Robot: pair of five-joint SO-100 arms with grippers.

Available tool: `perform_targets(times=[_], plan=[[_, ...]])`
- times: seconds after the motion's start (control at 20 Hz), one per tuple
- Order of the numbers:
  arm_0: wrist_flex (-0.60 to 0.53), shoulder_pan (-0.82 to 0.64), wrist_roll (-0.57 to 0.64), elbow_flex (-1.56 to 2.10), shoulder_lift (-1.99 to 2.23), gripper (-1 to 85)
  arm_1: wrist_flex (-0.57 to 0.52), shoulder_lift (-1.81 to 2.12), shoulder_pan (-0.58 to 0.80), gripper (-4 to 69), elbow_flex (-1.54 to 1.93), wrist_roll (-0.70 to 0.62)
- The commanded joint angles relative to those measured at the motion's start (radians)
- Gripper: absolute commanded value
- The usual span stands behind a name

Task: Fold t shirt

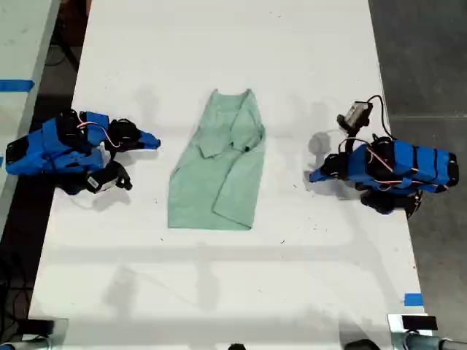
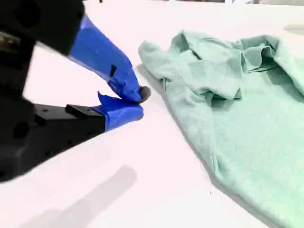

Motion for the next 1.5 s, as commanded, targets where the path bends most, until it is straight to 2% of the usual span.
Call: perform_targets(times=[0.0, 0.25, 0.45, 0.55, 0.6, 0.65, 0.75, 0.85, 1.05, 1.25, 1.3, 1.4, 1.45], plan=[[0.041, 0.161, -0.018, -0.178, -0.009, -0.1, 0.006, 0.012, 0.021, 1.9, 0.032, 0.005], [0.049, 0.144, -0.015, -0.209, -0.055, -0.2, 0.006, 0.012, 0.023, 1.9, 0.032, 0.005], [-0.029, 0.224, -0.012, -0.569, -0.963, -0.2, 0.006, 0.012, 0.023, 1.9, 0.034, 0.006], [-0.032, 0.331, -0.077, -0.767, -1.310, 1.2, 0.006, 0.012, 0.021, 1.9, 0.034, 0.006], [-0.015, 0.385, -0.138, -0.856, -1.457, 15.6, 0.006, 0.012, 0.023, 1.9, 0.034, 0.005], [0.008, 0.433, -0.196, -0.940, -1.582, 22.5, 0.006, 0.012, 0.023, 1.9, 0.034, 0.005], [0.018, 0.491, -0.278, -1.046, -1.738, 24.6, 0.006, 0.012, 0.023, 1.9, 0.034, 0.005], [0.015, 0.522, -0.339, -1.097, -1.799, 24.0, 0.006, 0.012, 0.020, 1.9, 0.034, 0.006], [0.009, 0.509, -0.367, -1.095, -1.850, 23.6, 0.006, 0.012, 0.020, 1.9, 0.034, 0.005], [-0.018, 0.485, -0.428, -1.055, -1.881, 17.3, 0.006, 0.012, 0.020, 1.9, 0.034, 0.003], [-0.023, 0.476, -0.422, -1.060, -1.891, 15.3, 0.006, 0.012, 0.020, 1.9, 0.034, 0.003], [-0.028, 0.457, -0.399, -1.069, -1.921, -0.1, 0.006, 0.012, 0.021, 1.9, 0.034, 0.003], [-0.026, 0.446, -0.382, -1.083, -1.942, -0.1, 0.006, 0.012, 0.020, 1.9, 0.034, 0.003]])
